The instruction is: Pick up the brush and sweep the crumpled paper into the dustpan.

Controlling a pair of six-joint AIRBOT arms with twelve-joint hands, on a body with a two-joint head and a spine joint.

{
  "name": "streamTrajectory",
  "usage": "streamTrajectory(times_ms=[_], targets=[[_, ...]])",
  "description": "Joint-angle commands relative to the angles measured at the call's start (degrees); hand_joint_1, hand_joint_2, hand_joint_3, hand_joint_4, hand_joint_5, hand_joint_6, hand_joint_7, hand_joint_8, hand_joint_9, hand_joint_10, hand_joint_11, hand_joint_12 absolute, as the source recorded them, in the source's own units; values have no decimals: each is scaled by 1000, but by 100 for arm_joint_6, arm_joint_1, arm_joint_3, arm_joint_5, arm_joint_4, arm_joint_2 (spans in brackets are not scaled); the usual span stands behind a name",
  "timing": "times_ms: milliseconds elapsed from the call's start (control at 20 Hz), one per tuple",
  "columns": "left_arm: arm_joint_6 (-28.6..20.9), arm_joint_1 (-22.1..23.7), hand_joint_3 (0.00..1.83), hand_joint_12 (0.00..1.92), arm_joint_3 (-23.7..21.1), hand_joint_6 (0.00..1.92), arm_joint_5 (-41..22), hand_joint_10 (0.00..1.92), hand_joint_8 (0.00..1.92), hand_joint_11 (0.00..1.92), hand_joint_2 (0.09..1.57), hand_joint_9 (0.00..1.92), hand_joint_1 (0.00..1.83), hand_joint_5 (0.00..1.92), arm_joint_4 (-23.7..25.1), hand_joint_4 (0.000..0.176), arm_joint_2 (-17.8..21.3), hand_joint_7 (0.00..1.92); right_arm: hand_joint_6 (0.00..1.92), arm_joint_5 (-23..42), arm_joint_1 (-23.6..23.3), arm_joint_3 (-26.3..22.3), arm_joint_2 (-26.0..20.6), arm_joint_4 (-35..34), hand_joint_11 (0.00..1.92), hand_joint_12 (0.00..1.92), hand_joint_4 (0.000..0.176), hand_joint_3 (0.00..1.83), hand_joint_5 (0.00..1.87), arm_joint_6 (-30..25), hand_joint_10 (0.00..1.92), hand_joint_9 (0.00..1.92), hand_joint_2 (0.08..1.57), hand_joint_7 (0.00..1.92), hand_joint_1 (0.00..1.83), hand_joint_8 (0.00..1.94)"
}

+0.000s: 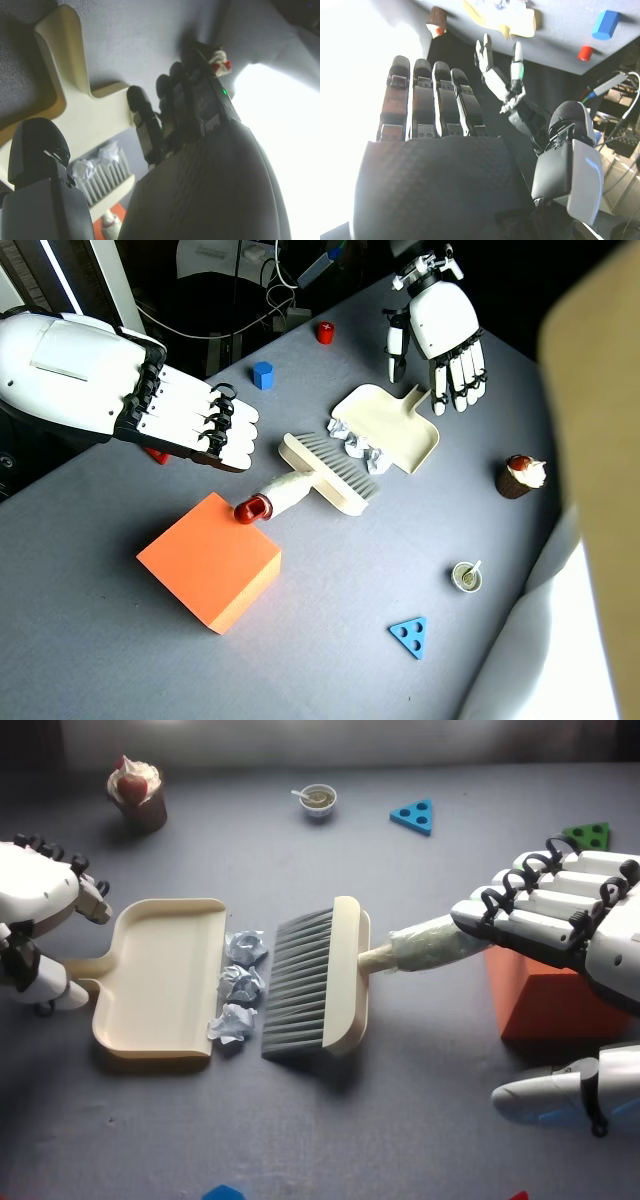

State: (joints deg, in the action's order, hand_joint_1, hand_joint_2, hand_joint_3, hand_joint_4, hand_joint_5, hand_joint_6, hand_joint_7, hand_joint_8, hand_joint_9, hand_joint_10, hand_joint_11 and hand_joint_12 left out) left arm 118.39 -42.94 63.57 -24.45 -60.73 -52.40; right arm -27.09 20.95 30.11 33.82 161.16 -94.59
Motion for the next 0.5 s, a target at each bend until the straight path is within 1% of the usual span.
streamTrajectory(times_ms=[0,100,150,350,400,450], targets=[[1,7,2,181,42,15,-499,5,10,239,1021,292,871,590,142,39,-34,358,8,-605,-44,-20,-53,140,152,53,0,7,94,4,11,148,992,136,0,9],[-20,-6,0,185,84,16,-503,1,6,232,1017,287,877,607,147,42,-104,359,1,-605,-44,-22,-52,140,125,39,0,6,81,9,1,124,994,119,0,1],[-25,-13,0,184,92,15,-503,0,1,224,1019,274,881,610,147,39,-118,348,2,-605,-44,-22,-52,140,120,36,0,5,83,11,0,119,994,117,0,0],[-132,-138,0,191,98,12,-626,7,4,227,1017,294,895,616,145,38,-180,359,2,-605,-44,-22,-53,140,127,37,0,3,85,19,4,128,991,124,0,3],[-161,-186,3,198,97,5,-659,8,1,236,1025,298,864,602,138,48,-197,354,8,-605,-44,-22,-55,140,141,43,0,1,101,22,8,138,987,134,0,7],[-204,-227,1,270,96,5,-699,3,3,231,1022,318,889,619,138,41,-213,381,5,-605,-44,-22,-55,140,123,34,0,1,94,27,3,128,988,123,0,2]])
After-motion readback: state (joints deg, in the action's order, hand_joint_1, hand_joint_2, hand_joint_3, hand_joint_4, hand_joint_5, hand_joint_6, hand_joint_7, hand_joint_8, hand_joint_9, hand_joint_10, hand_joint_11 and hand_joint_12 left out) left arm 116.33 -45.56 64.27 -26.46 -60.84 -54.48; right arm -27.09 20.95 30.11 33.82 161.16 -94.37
